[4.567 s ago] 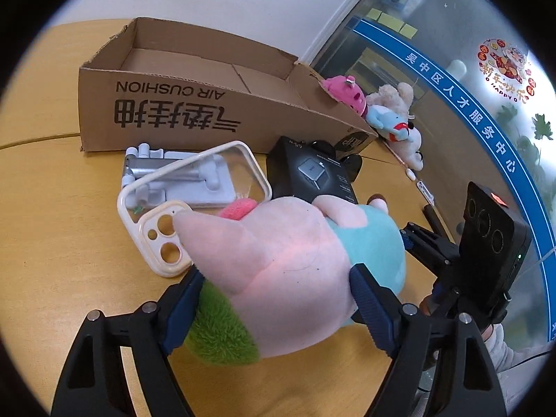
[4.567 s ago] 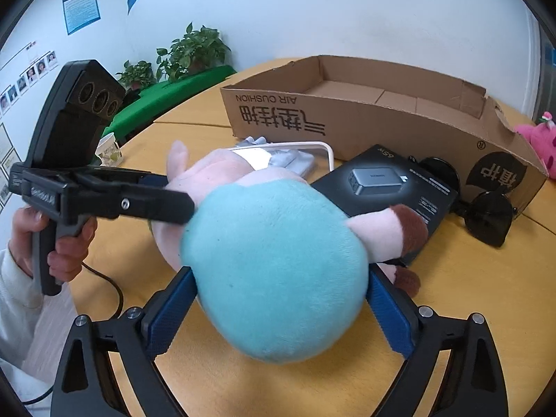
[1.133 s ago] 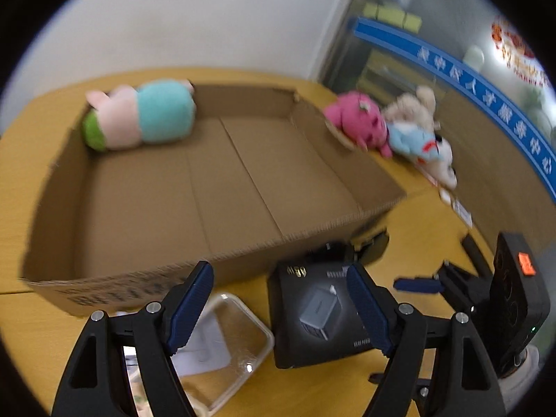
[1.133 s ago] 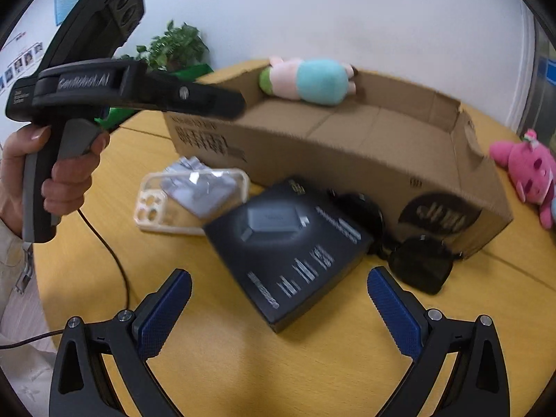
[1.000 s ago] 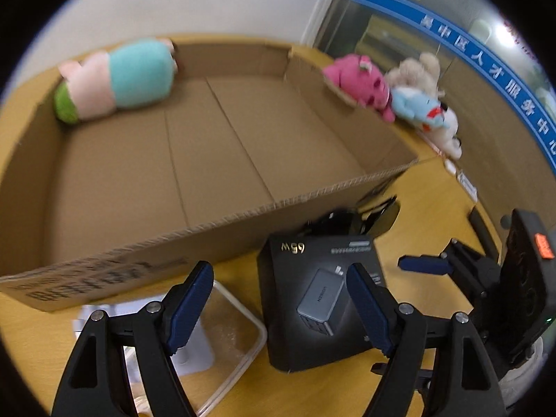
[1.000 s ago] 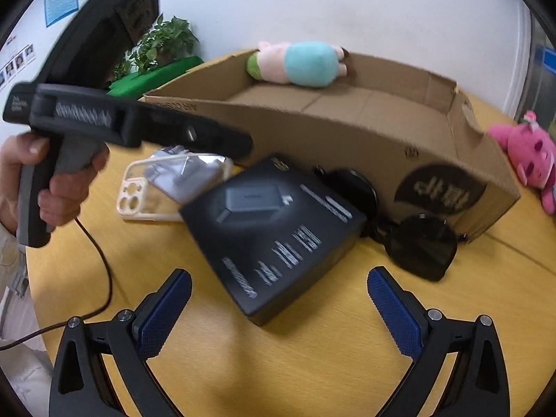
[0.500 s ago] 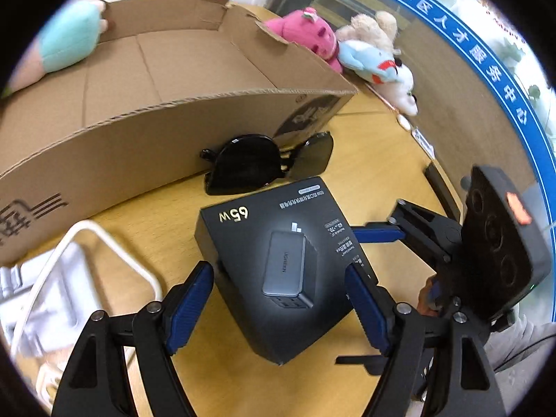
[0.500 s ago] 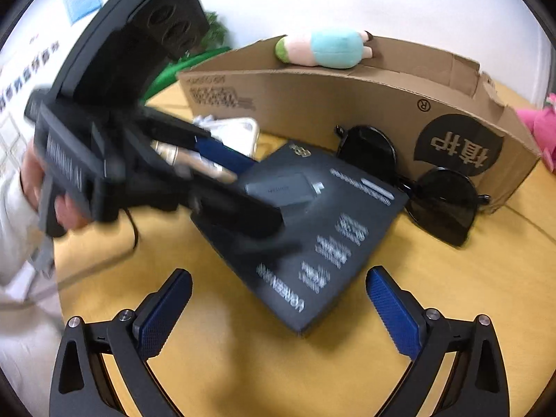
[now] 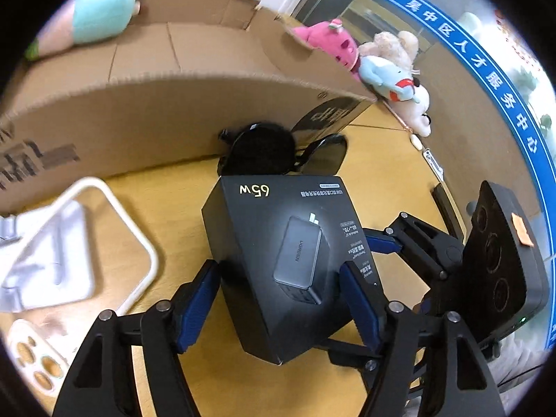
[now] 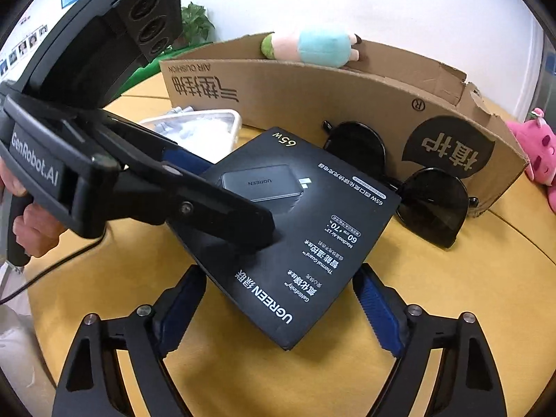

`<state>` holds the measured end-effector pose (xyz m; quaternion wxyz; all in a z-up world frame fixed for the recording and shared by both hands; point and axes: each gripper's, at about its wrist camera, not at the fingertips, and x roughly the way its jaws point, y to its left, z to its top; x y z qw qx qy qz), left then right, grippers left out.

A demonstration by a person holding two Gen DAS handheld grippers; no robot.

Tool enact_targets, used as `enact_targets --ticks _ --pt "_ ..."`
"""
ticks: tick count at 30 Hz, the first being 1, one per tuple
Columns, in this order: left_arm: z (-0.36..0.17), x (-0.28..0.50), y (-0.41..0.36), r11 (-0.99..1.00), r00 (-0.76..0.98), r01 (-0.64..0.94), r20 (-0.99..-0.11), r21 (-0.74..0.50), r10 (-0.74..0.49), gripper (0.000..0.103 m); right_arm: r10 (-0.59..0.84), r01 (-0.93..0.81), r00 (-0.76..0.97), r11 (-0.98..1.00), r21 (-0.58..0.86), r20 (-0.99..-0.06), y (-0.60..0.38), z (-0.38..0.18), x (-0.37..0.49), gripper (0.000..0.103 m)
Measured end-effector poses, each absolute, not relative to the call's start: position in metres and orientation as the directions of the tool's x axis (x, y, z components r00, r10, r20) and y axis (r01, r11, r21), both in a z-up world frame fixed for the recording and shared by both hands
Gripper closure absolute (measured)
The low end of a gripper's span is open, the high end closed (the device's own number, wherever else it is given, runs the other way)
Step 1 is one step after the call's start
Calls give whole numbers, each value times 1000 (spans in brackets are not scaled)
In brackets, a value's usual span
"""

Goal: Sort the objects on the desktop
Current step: 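Lift the charger box into the cardboard box and open both grippers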

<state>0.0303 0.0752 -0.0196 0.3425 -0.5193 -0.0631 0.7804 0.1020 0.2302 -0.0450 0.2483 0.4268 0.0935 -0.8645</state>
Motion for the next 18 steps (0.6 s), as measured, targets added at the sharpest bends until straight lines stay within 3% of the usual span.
enact_targets --ticks 8,18 --pt "66 25 65 -766 -406 -529 -683 -366 607 32 -342 527 -644 -847 -73 -684 218 26 100 18" --pt "171 -46 52 -792 -577 -552 -565 -263 590 32 -364 554 -741 -806 -207 -565 203 139 18 18"
